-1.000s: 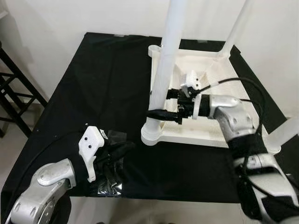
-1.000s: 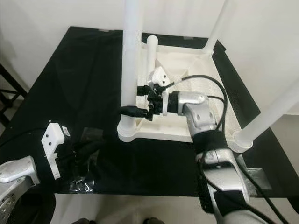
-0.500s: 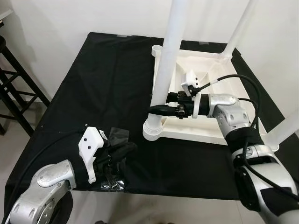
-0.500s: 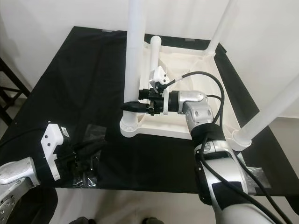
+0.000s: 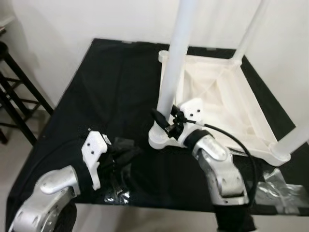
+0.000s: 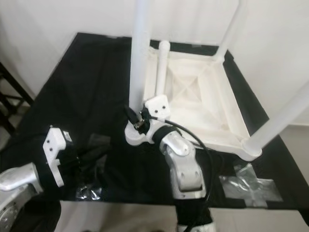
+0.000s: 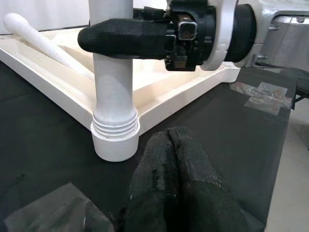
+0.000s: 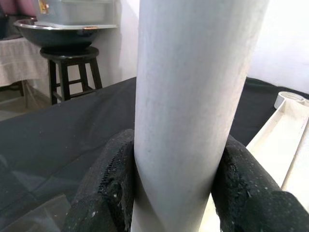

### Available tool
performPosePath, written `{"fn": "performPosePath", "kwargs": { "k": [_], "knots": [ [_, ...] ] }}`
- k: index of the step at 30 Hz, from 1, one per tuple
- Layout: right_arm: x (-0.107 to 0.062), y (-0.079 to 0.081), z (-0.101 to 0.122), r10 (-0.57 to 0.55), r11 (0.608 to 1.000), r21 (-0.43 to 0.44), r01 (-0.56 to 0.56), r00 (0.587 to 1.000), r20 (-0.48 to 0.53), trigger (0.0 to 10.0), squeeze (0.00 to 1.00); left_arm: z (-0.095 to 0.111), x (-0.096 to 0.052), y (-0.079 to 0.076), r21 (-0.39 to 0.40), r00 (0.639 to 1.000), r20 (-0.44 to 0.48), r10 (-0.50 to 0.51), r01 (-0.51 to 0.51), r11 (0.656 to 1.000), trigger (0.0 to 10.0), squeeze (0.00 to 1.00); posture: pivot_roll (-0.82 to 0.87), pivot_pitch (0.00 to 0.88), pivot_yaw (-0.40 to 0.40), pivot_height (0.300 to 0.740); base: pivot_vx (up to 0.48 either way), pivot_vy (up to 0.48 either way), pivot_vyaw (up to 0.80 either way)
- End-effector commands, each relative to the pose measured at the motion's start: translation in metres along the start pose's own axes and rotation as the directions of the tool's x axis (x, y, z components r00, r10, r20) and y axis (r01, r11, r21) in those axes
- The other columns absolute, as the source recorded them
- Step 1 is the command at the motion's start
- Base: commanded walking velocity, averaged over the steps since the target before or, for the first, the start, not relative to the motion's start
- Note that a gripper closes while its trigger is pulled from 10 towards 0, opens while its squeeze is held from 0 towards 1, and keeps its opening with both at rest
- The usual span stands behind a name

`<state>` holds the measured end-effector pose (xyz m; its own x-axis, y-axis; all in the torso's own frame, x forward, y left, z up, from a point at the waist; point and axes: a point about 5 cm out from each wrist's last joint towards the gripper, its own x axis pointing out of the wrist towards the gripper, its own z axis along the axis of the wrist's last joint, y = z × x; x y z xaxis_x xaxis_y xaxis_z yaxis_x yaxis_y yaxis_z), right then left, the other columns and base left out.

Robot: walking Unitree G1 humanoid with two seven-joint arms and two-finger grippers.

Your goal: Building children table

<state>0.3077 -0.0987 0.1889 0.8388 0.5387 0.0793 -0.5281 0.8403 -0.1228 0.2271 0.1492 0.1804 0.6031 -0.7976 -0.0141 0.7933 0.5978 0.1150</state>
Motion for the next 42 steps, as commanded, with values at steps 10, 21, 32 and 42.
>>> {"fn": "performPosePath", "kwargs": {
  "k": [10, 21, 32, 42],
  "knots": [
    [-0.010, -0.005, -0.021, 0.126, 0.991, -0.014, -0.133, 0.966, -0.225, 10.0, 1.00, -0.005, -0.001, 0.000, -0.010, 1.000, -0.011, 0.006, -0.007, 1.000, 10.0, 0.00, 0.00, 0.111, -0.101, 0.740, 0.000, 0.000, 0.00],
    [0.013, -0.026, 0.007, 0.649, 0.752, -0.053, -0.657, 0.752, -0.117, 10.0, 0.00, -0.006, 0.002, -0.002, -0.011, 1.000, 0.000, 0.012, -0.012, 1.000, 10.0, 0.00, 0.02, 0.092, -0.118, 0.740, 0.000, 0.000, 0.00],
    [0.034, -0.050, 0.012, 0.646, 0.763, 0.089, -0.640, 0.756, -0.103, 0.0, 0.00, -0.004, 0.002, -0.005, -0.015, 1.000, 0.009, 0.016, -0.015, 1.000, 10.0, 0.00, 0.03, 0.103, -0.124, 0.740, 0.000, 0.000, 0.00],
    [0.017, -0.065, -0.011, 0.344, 0.934, -0.034, -0.355, 0.923, -0.172, 0.0, 0.00, -0.003, 0.002, -0.003, -0.016, 1.000, 0.018, 0.014, -0.014, 1.000, 10.0, 0.00, 0.00, 0.111, -0.138, 0.740, 0.000, 0.000, 0.00]
  ]
}}
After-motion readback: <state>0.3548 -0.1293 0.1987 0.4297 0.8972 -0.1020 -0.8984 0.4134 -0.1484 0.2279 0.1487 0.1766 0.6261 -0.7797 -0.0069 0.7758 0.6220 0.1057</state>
